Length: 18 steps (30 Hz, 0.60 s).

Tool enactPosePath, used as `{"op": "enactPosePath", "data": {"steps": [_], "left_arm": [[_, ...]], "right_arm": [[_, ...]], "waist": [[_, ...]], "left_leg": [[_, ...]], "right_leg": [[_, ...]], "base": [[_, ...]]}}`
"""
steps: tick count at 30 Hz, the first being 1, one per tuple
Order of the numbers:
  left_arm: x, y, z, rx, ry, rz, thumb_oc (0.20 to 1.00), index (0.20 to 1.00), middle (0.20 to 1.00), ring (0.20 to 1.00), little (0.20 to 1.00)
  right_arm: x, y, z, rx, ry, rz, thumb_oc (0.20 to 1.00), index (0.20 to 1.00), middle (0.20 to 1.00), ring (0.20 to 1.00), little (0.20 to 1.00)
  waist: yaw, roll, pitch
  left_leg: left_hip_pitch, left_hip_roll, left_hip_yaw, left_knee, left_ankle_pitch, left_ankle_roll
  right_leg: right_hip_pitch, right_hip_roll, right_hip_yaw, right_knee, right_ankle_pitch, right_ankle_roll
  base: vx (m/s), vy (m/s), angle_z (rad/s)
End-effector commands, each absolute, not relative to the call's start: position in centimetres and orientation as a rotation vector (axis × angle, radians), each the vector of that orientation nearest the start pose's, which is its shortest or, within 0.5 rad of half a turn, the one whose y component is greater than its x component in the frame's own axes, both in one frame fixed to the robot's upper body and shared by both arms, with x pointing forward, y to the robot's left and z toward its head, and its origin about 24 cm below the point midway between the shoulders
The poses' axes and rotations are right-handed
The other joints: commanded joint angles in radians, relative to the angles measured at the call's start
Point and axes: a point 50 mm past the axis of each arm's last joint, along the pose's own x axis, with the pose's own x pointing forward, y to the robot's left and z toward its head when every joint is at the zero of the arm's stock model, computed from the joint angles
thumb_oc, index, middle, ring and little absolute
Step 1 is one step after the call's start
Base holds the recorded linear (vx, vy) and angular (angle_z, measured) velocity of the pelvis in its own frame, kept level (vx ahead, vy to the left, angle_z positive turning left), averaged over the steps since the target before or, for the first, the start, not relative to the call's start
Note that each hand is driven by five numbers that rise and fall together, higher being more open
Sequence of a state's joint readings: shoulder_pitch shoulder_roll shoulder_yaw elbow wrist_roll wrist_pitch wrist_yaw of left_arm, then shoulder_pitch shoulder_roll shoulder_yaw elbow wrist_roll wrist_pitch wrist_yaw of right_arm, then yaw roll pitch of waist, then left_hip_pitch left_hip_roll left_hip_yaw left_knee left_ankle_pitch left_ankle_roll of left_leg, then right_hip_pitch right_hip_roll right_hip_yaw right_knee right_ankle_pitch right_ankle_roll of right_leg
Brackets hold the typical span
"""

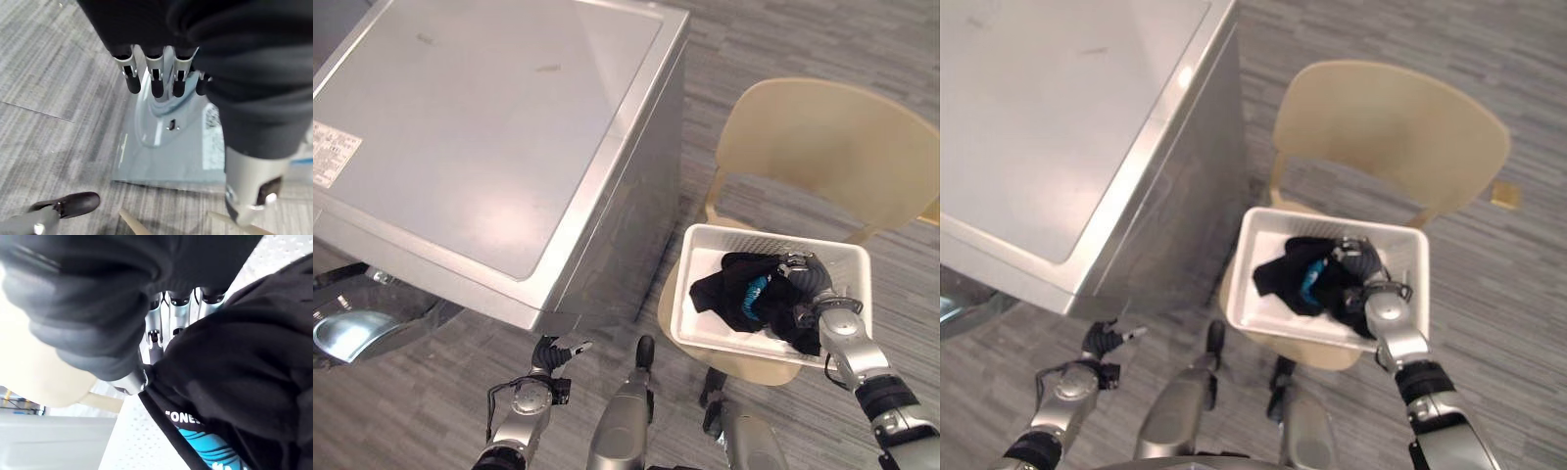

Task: Grab the laundry basket,head to the washer,open it,put in the laundry and shut it.

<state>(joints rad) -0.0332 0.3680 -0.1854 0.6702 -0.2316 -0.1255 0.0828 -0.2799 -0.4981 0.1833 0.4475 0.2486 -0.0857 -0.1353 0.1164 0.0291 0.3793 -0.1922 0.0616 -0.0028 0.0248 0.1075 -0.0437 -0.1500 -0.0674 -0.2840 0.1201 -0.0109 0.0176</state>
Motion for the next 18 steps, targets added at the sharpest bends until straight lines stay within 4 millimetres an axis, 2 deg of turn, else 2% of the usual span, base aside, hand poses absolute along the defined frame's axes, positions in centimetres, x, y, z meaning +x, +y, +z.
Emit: {"op": "enactPosePath", "data": {"steps": [1,3,9,11,13,14,16,18], "left_arm": [[19.2,23.8,-8.2,0.231,0.566,0.074,1.0,1.0,1.0,1.0,1.0],[18.5,23.9,-8.6,0.222,0.588,0.081,1.0,1.0,1.0,1.0,1.0],[17.1,24.1,-9.3,0.211,0.632,0.092,1.0,1.0,1.0,1.0,1.0],[16.6,24.2,-9.5,0.215,0.645,0.089,1.0,1.0,1.0,1.0,1.0],[17.1,24.0,-9.3,0.227,0.638,0.079,1.0,1.0,1.0,1.0,1.0],[18.4,23.9,-8.7,0.24,0.606,0.07,1.0,1.0,1.0,1.0,1.0],[20.1,23.7,-7.4,0.255,0.534,0.051,1.0,1.0,1.0,1.0,1.0],[20.7,23.6,-6.7,0.253,0.492,0.051,1.0,1.0,1.0,1.0,1.0]], "right_arm": [[29.0,-23.1,4.6,-0.195,0.018,-0.029,0.2,0.2,0.2,0.2,0.2],[28.1,-22.4,4.9,-0.083,-0.018,-0.008,0.2,0.2,0.2,0.2,0.2],[26.9,-21.0,5.8,0.112,-0.088,0.043,0.2,0.2,0.2,0.2,0.2],[26.9,-20.0,6.7,0.179,-0.137,0.09,0.2,0.2,0.2,0.2,0.2],[27.4,-18.8,7.3,0.233,-0.155,0.138,0.2,0.2,0.2,0.2,0.2],[27.7,-18.2,7.7,0.289,-0.179,0.141,0.2,0.2,0.2,0.2,0.2],[28.0,-17.9,8.9,0.372,-0.239,0.146,0.2,0.2,0.2,0.2,0.2],[28.1,-17.7,9.8,0.413,-0.283,0.144,0.2,0.2,0.2,0.2,0.2]], "waist": [[0.007,-0.023,-0.123],[-0.007,-0.037,-0.152],[-0.017,-0.052,-0.209],[-0.016,-0.057,-0.214],[-0.012,-0.054,-0.197],[-0.016,-0.055,-0.176],[-0.013,-0.058,-0.19],[0.011,-0.064,-0.214]], "left_leg": [[-0.053,-0.018,0.048,0.004,-0.032,-0.01],[-0.021,-0.025,0.058,0.006,-0.049,-0.001],[0.04,-0.036,0.087,-0.015,-0.076,0.014],[0.06,-0.036,0.101,-0.017,-0.088,0.022],[0.063,-0.023,0.104,-0.011,-0.081,0.027],[0.049,-0.013,0.09,0.0,-0.061,0.026],[0.002,-0.012,0.06,0.0,-0.014,0.019],[-0.039,-0.012,0.041,-0.01,0.014,0.013]], "right_leg": [[0.046,-0.026,0.018,0.056,-0.171,0.055],[0.081,-0.03,0.027,0.037,-0.165,0.065],[0.129,-0.038,0.05,-0.002,-0.145,0.088],[0.124,-0.042,0.064,0.019,-0.143,0.094],[0.092,-0.041,0.086,0.111,-0.143,0.099],[0.068,-0.009,0.151,0.211,-0.171,0.103],[0.106,0.048,0.228,0.298,-0.184,0.101],[0.144,0.077,0.273,0.299,-0.178,0.094]], "base": [[0.1,0.074,-0.07],[0.09,0.089,-0.21],[0.08,0.098,-0.14],[0.0,0.098,-0.27],[-0.18,0.027,-0.2],[-0.29,-0.05,-0.17],[-0.38,-0.154,0.57],[-0.36,-0.231,1.05]]}}
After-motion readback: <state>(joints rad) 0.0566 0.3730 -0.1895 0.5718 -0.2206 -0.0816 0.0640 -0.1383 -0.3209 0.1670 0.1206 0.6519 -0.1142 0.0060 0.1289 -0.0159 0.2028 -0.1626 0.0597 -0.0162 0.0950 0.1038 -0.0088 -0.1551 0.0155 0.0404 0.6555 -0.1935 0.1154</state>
